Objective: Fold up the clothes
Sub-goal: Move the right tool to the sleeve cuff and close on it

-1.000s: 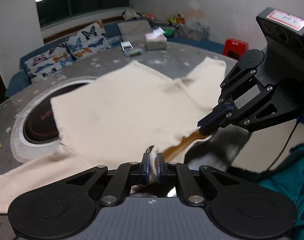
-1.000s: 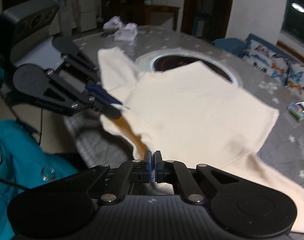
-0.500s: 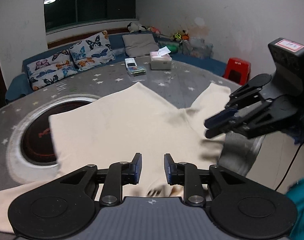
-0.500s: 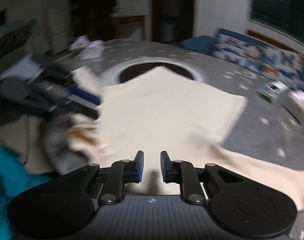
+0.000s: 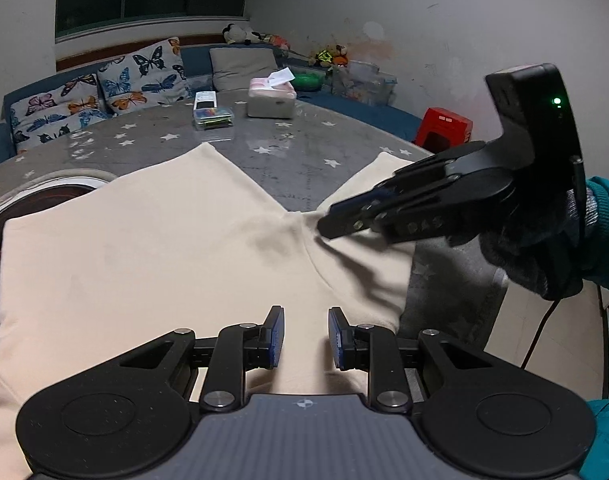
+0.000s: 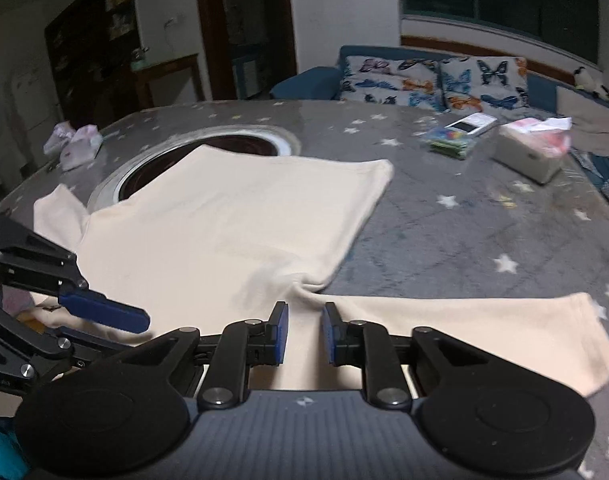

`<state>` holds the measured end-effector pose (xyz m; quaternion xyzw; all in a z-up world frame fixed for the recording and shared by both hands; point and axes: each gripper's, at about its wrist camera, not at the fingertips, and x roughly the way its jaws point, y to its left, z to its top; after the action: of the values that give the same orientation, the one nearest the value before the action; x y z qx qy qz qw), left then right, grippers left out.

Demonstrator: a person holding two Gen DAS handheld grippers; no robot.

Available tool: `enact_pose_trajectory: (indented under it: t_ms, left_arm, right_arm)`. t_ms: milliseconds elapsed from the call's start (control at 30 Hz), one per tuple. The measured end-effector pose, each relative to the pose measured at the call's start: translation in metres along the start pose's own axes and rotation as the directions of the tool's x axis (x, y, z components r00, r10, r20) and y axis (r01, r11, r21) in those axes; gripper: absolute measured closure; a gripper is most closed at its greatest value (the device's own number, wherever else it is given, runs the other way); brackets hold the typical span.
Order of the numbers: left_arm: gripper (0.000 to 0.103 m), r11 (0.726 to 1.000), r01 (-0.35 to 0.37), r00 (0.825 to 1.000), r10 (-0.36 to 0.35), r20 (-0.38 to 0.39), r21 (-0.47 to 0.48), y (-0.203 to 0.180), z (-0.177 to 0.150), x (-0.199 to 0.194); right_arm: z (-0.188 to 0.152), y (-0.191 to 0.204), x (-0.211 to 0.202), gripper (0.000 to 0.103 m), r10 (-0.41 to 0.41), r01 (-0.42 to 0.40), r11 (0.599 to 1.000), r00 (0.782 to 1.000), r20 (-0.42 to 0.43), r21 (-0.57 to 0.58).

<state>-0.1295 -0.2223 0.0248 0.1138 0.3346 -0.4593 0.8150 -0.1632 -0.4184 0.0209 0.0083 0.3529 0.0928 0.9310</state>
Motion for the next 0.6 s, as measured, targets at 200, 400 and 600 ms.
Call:
enact_pose_trajectory:
  t_ms: [200,400,600]
  left_arm:
    - [0.077,1.0,0.009,1.0,-0.009,-0.003,0.005,-0.005,0.003,0.007]
    - [0.076,1.0,0.006,1.0,-0.006,-0.005,0.009,-0.009,0.008,0.011]
    - [0.072,1.0,-0.012,1.0,0.012,0.008,0.004,-0.01,0.018,0.014]
  right_arm:
    - [-0.015,-0.049,-0.024,0.078,-0.192,0.188,0.972,0.981,0.013,0.142]
    - [-0.04,-0.109,-0.044,0.078,-0.407,0.385,0.852,0.913,-0.015,0.355]
    - [-0.052,-0.129,-0.045,0.078,-0.44,0.392,0.8,0.898,0.0,0.454]
